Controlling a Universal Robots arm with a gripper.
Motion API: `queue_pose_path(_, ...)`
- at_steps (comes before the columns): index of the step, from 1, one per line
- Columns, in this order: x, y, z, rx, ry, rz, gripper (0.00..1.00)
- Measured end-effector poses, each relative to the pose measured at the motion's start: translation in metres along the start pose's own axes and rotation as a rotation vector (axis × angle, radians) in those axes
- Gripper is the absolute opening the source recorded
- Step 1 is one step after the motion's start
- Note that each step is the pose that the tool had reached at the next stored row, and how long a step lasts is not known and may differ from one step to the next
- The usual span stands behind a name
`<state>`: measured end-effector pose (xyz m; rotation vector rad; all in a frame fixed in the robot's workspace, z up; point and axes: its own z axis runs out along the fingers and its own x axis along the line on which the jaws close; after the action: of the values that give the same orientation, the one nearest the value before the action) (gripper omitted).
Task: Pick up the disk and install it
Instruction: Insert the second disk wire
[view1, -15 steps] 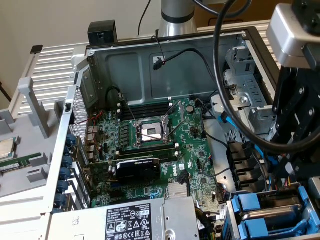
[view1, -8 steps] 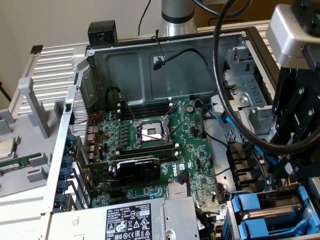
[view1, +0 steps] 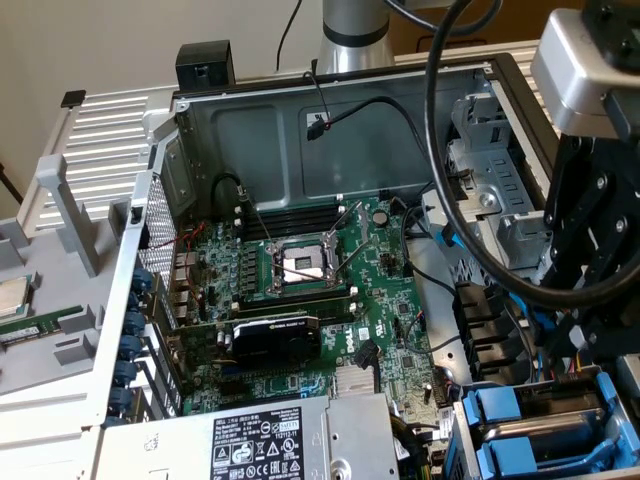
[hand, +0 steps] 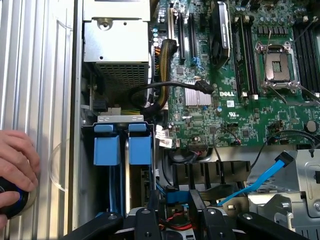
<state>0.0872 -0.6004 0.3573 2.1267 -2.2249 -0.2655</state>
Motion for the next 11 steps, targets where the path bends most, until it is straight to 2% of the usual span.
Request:
queue_pose_path(7, 0.0, 0.0, 0.0, 0.0, 0.0, 0.0, 0.37)
queue_pose_path(9, 0.0, 0.0, 0.0, 0.0, 0.0, 0.0, 0.35)
queue_pose_path(10, 0.0, 0.0, 0.0, 0.0, 0.0, 0.0, 0.28)
queue_pose_path(11, 0.0, 0.0, 0.0, 0.0, 0.0, 0.0, 0.28)
